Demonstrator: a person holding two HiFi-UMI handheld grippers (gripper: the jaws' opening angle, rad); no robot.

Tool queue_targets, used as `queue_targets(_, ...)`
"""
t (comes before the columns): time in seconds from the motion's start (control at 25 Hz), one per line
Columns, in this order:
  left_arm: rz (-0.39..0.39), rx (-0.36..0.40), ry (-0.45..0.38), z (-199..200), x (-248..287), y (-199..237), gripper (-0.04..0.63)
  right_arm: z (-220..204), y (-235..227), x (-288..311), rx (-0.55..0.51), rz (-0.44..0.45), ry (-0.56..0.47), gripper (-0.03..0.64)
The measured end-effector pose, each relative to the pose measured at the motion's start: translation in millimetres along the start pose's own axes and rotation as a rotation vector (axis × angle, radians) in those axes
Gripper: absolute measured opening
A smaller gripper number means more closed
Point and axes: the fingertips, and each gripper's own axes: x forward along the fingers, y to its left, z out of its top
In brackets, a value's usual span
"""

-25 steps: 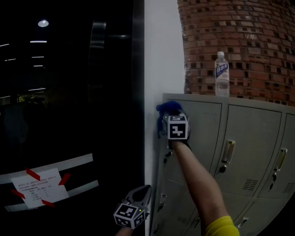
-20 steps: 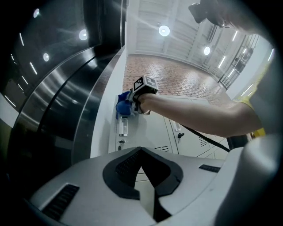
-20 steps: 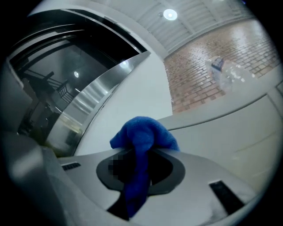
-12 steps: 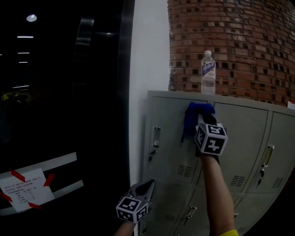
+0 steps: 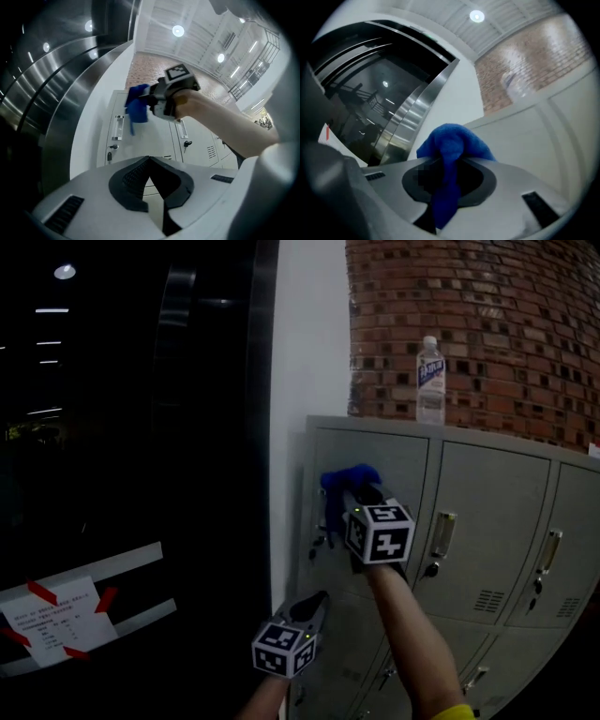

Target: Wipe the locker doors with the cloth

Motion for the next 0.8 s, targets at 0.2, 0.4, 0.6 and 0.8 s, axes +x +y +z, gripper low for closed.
queue_targets(0.2, 0.024, 0.050, 0.029, -2, -17, -4, 0.005, -53, 42, 90, 0.003, -0.010, 0.162, 0.074)
queue_targets(0.4, 0.008, 0.013, 0.036, -19, -17, -10, 0.005, -40, 8, 66, -0.036, -0.106, 0.135, 0.074)
queue_targets(0.6, -0.088, 0.014, 0.011, -21, 13, -51, 0.005, -15, -77, -31, -0.046, -0.239, 0.048, 0.074)
queue_targets(0.8, -0.190, 0.003, 0.019, -25, 30, -93, 0.005, -3, -138, -100, -0.007, -0.351, 0.008, 0.074)
